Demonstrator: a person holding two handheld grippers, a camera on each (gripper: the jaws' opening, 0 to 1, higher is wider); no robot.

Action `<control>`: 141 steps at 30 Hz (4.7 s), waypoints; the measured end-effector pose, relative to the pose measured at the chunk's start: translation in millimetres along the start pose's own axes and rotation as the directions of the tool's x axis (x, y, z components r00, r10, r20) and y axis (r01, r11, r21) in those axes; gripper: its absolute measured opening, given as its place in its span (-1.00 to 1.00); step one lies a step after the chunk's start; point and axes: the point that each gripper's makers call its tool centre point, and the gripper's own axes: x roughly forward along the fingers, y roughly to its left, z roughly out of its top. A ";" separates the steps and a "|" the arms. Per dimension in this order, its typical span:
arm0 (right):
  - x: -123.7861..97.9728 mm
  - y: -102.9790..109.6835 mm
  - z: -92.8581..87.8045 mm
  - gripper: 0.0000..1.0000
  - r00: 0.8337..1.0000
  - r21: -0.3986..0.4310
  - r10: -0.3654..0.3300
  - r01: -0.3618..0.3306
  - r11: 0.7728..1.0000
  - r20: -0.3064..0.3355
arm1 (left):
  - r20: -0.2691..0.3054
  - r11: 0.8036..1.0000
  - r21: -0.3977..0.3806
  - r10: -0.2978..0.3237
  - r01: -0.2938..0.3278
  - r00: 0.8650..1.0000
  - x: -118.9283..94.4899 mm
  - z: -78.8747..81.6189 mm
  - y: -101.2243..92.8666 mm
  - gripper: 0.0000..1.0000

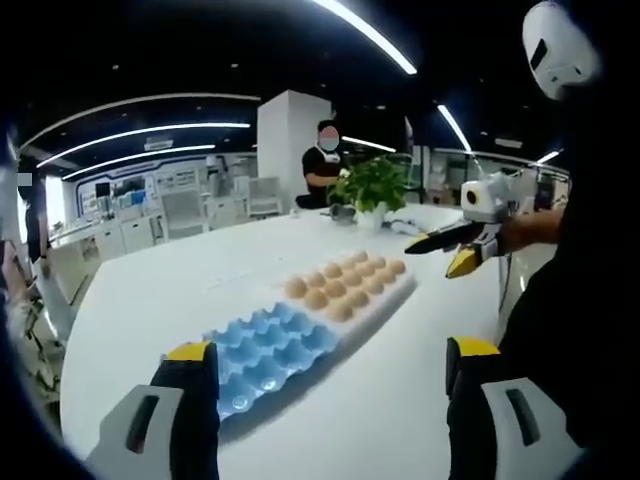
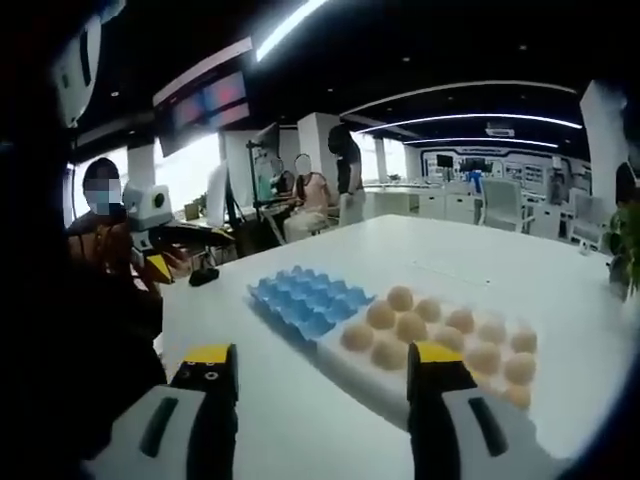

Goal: Place the egg into an empty slot of the egg tray after lifting it from the table, then release the egg inside the slot.

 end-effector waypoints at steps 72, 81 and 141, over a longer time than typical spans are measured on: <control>133.3 -41.0 -49.4 -0.48 0.903 -0.223 -0.131 0.040 0.974 -0.410 | 0.028 0.994 -0.057 0.091 -0.089 0.995 -16.7 -2.5 42.0 0.89; 130.5 -40.8 -50.1 -0.48 0.906 -0.172 -0.105 0.036 0.984 -0.409 | 0.029 0.994 -0.058 0.091 -0.089 0.995 -16.7 -3.7 43.5 0.86; 169.8 31.6 -12.6 -0.50 0.935 -0.214 0.053 -0.135 0.967 -0.350 | 0.014 0.992 -0.061 0.110 -0.109 0.994 -28.7 -12.6 60.7 0.84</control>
